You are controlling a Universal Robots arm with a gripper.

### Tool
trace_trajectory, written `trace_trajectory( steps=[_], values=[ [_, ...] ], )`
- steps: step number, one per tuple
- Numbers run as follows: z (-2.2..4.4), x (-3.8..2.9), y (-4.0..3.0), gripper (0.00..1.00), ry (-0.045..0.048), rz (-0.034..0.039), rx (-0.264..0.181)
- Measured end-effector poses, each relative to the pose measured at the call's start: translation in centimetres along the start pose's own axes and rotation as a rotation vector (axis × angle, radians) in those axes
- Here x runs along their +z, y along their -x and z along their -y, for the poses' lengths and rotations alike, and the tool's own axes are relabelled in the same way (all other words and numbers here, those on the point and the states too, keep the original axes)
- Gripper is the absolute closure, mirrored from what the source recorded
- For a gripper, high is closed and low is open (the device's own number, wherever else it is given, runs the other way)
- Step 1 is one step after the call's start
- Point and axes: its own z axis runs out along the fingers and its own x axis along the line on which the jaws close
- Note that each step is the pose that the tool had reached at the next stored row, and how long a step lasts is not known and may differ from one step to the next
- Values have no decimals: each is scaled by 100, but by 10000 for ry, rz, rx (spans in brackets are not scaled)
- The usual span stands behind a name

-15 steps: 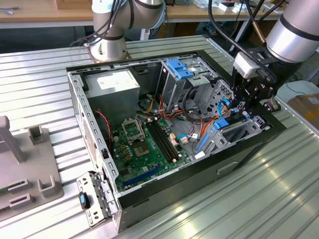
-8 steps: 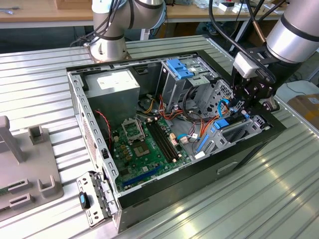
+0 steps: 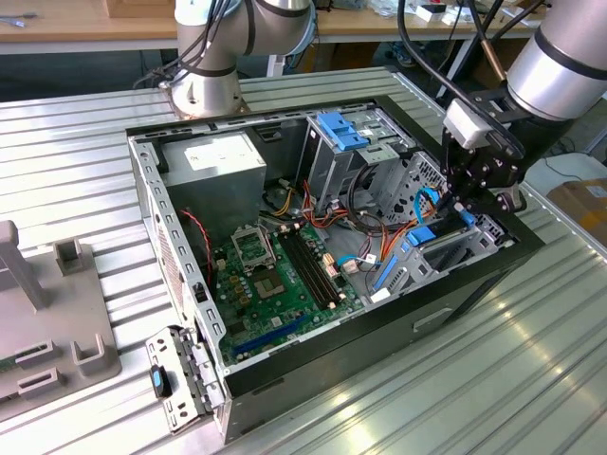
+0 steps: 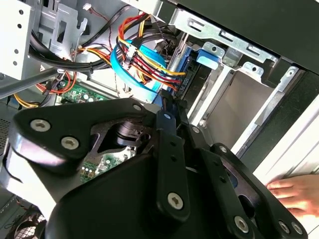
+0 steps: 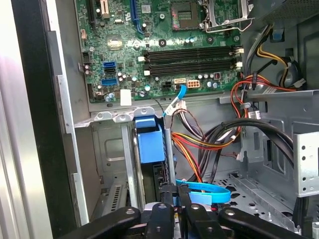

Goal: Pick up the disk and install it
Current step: 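Insert the second disk wire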

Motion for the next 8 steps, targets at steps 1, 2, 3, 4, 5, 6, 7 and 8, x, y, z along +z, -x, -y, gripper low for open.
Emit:
trace_trajectory(
  steps=[1, 2, 3, 4, 5, 6, 7, 8],
  values=[
    [0, -4, 2, 84, 0, -9, -17],
    [-2, -8, 7, 84, 0, -42, -71],
    [-5, -14, 12, 84, -9, -158, -138],
    [-5, -17, 15, 84, -17, -257, -186],
    [-6, -20, 17, 84, -28, -377, -237],
    [-8, -22, 20, 84, -45, -562, -300],
    [-12, -23, 30, 84, -56, -701, -380],
    [-14, -22, 35, 84, -54, -695, -465]
  ],
)
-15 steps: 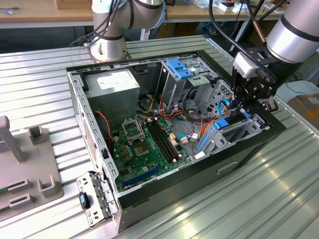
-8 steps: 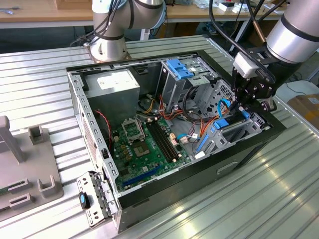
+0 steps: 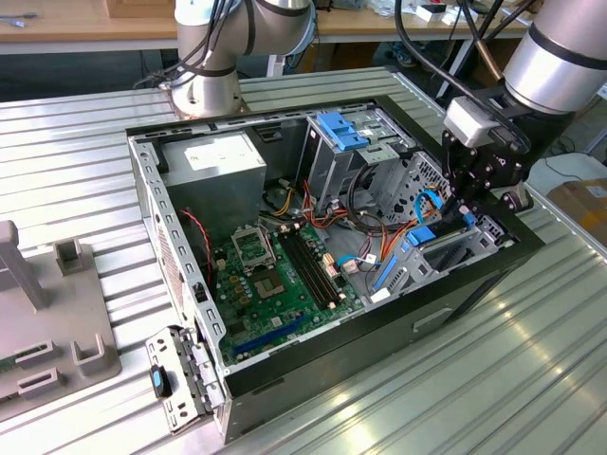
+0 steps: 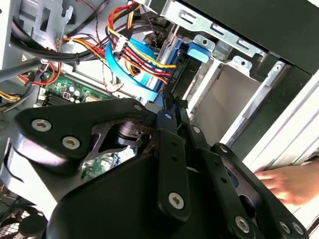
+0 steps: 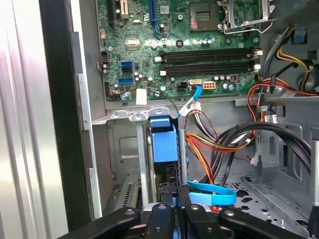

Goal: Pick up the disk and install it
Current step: 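Insert the second disk wire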

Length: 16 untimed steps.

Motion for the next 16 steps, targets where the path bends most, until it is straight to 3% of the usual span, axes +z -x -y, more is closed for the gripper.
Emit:
trace_trajectory(
  steps=[2, 9, 13, 16],
  values=[
    [-1, 0, 2, 84, 6, 35, -515],
    [-29, 0, 0, 84, -15, 35, -594],
    [-34, 3, -1, 84, -147, 47, -654],
    [-38, 3, -1, 84, -180, 52, -707]
  ],
)
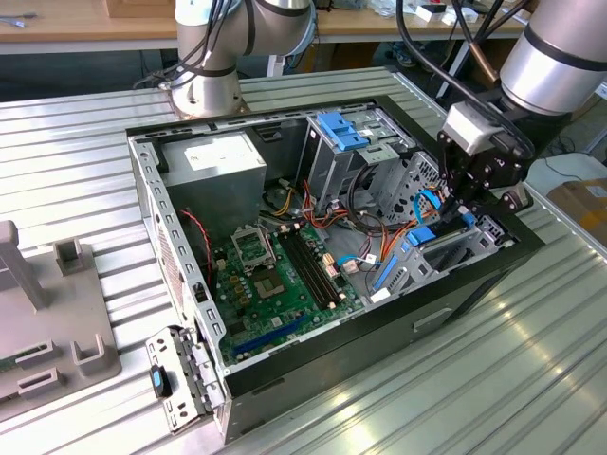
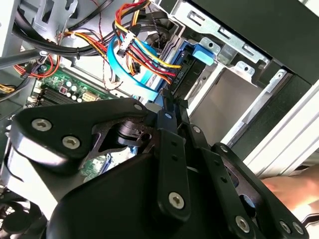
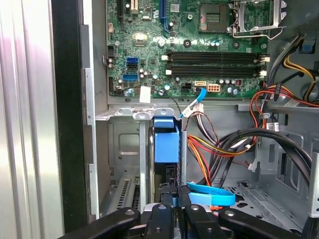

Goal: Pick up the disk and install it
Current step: 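Insert the second disk wire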

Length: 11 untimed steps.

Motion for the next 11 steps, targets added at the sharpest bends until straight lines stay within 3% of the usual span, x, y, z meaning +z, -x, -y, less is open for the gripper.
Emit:
trace_trajectory(
  steps=[4, 11],
  values=[
    [-3, 4, 0, 84, -58, 25, -267],
    [-10, 9, 4, 84, -70, 61, -681]
  ],
)
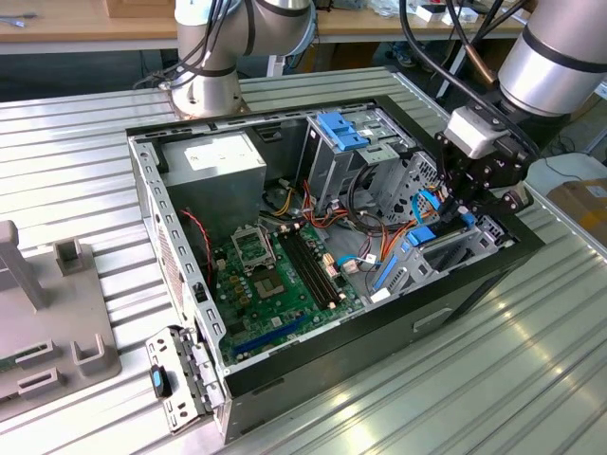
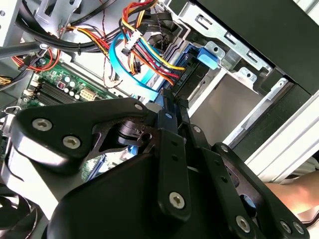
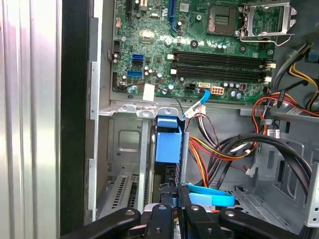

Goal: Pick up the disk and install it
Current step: 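Insert the second disk wire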

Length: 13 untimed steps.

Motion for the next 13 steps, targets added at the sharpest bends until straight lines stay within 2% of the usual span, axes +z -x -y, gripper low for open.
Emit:
trace_trajectory(
  steps=[6, 10, 13],
  values=[
    [9, 1, 0, 84, 0, 1, -1],
    [1, 106, -2, 84, 0, 1, -1],
    [1, 106, -2, 84, 0, 0, -1]
  ],
)
